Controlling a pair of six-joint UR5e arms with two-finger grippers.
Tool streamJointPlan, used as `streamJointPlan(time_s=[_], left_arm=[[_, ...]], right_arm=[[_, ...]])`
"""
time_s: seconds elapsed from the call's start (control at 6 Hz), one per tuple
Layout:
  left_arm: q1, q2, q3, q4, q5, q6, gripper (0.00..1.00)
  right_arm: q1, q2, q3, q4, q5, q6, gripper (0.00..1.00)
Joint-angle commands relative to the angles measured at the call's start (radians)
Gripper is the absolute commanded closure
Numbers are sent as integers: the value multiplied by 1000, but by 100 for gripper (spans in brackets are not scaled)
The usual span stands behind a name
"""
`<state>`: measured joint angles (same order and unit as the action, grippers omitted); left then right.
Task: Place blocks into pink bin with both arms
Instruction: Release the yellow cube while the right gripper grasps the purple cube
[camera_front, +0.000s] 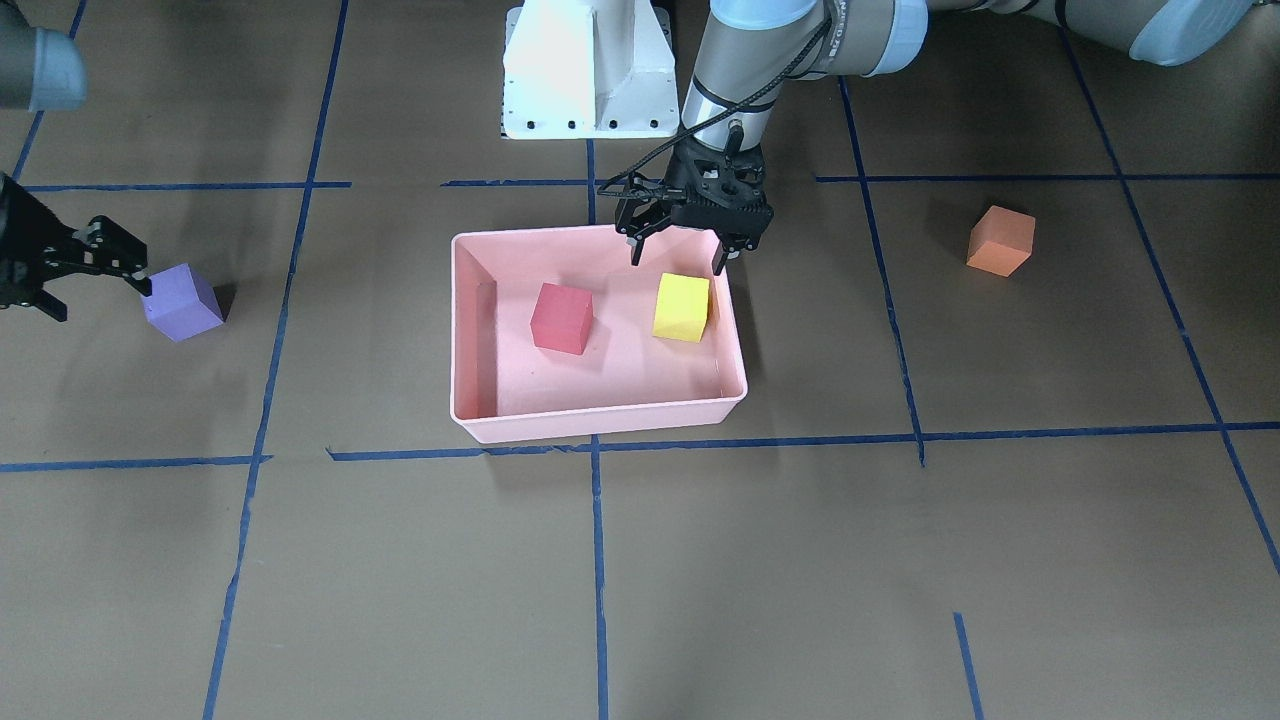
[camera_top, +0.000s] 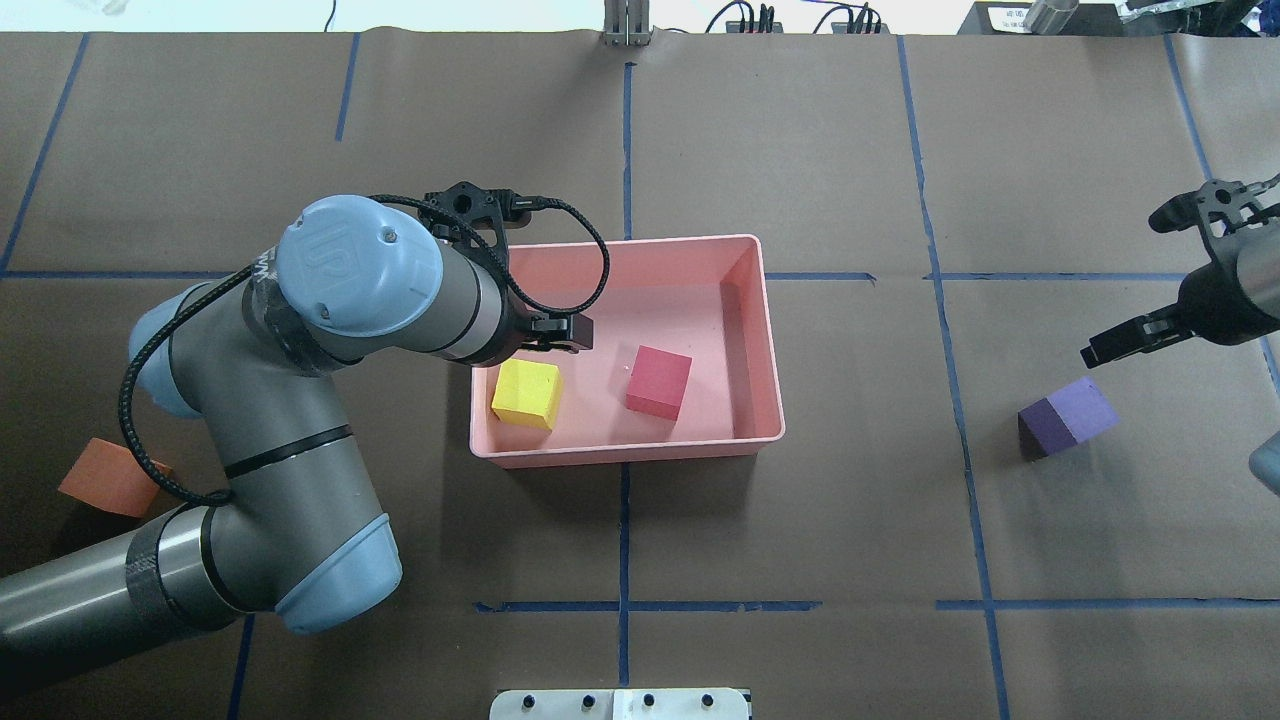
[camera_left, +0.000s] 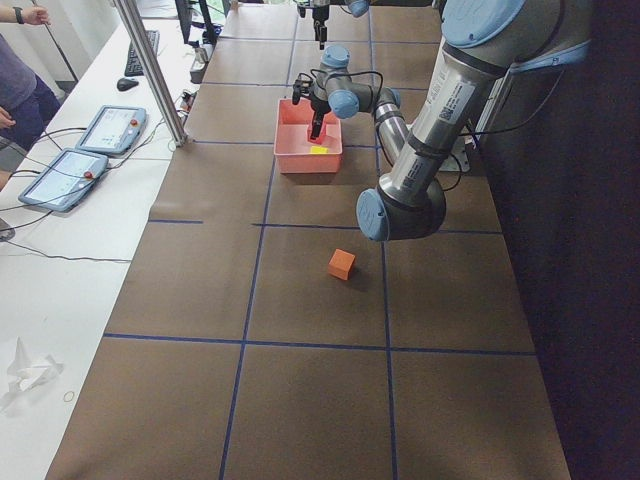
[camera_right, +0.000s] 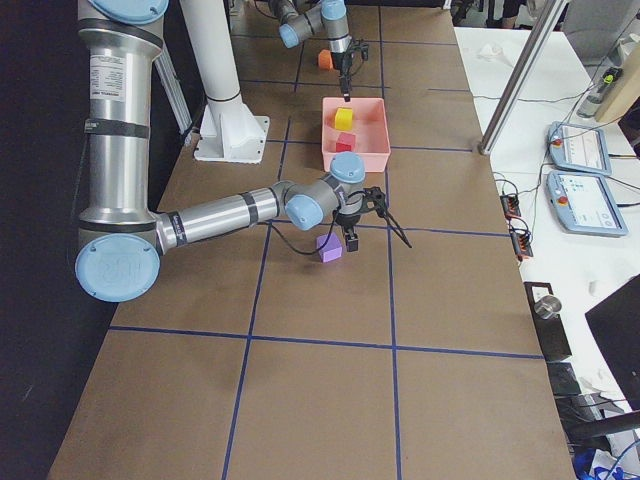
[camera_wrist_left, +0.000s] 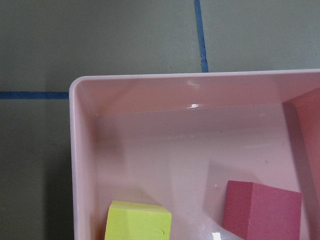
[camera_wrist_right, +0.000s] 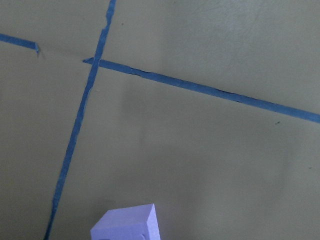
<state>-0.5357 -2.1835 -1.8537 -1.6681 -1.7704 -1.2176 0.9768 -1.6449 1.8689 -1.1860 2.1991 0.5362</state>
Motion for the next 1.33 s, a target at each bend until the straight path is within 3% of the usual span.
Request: streamJointPlan(time_s=[0.0, 0.5, 0.67, 0.83, 1.0, 1.17], left_arm=[[5, 4, -2, -2, 0, 1, 0], [5, 10, -10, -4, 0, 1, 0], [5, 11, -10, -4, 0, 1, 0], [5, 11, -10, -4, 0, 1, 0], [3, 11, -15, -4, 0, 1, 0], [-1, 42, -31, 2, -6, 9, 0]], right_arm=[[-82, -9, -4, 17, -41, 24, 0], [-185, -4, -83, 17, -99, 21, 0], [-187, 2, -88, 17, -99, 16, 24], [-184, 5, -79, 16, -90, 15, 62], [-184, 8, -48, 6, -88, 25, 69], [-184, 19, -18, 0, -85, 69, 69]])
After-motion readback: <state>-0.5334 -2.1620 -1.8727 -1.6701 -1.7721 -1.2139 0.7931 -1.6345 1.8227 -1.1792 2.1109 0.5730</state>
